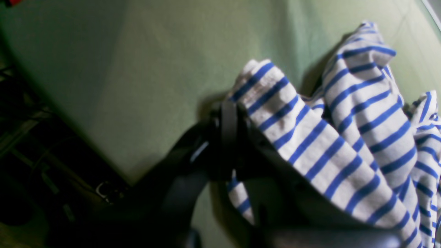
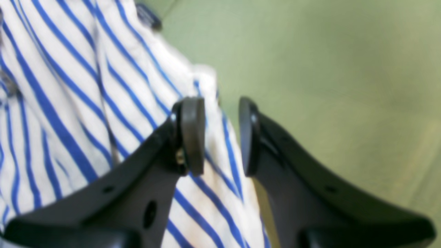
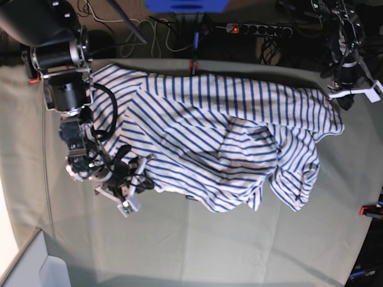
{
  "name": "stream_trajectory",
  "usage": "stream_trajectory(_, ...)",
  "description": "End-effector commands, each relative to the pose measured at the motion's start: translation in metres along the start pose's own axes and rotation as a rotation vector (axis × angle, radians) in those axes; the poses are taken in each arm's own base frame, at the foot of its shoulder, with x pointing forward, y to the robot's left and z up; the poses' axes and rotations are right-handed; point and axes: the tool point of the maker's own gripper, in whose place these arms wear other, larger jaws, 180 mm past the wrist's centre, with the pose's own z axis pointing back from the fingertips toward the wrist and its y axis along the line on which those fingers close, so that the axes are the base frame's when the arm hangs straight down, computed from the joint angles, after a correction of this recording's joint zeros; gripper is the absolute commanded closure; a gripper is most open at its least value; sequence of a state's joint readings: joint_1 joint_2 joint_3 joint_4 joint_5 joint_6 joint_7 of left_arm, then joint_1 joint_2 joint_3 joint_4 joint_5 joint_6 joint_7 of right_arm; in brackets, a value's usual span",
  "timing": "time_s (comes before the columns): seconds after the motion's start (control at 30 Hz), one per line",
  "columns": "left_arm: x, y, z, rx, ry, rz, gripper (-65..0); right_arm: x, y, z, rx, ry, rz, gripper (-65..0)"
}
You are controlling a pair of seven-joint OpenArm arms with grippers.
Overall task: Layout the t-shirt on the table in an organized manner, then fold the t-shirt properly
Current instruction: 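Drag the shirt with the right gripper to stretch it across the table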
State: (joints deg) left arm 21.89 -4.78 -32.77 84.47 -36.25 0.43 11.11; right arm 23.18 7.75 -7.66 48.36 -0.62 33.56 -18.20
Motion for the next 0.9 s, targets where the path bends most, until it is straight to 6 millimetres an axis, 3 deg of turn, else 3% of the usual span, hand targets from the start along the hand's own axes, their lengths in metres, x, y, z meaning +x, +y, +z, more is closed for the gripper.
stream_trajectory(0.0,0.014,-0.003,0.000,-0.016,-0.041,-0.014,-0.6,0.031,-0.007,0.002,0.000,-0.075,0.016,-17.9)
stream_trajectory(0.1,0.015,-0.004,0.000,-0.017,-0.043,-0.014,-4.1,0.030,-0.001,0.000,0.013,-0.067,0.029,-17.9)
stream_trajectory(0.2,0.013,-0.003,0.000,-0.012,-0.041,-0.009,-15.0,0.033,0.004,-0.002,0.023,-0.062,0.051,-18.3)
stream_trajectory(0.27,0.013,-0.004,0.001,-0.012,-0.040,-0.007,-22.1,0.038,0.002,-0.003,0.021,-0.069,0.054,-21.4)
stream_trajectory(0.33,0.013,-0.004,0.001,-0.012,-0.040,-0.007,-25.3,0.039,0.002,-0.003,0.022,-0.071,0.054,-26.3)
stream_trajectory(0.53,0.013,-0.005,0.000,-0.015,-0.041,-0.007,-25.3,0.040,0.002,-0.003,0.020,-0.074,0.054,-39.6)
stream_trajectory(0.87,0.014,-0.007,-0.001,-0.019,-0.045,-0.004,-25.3,0.005,0.006,-0.016,0.048,-0.120,-0.060,-39.9)
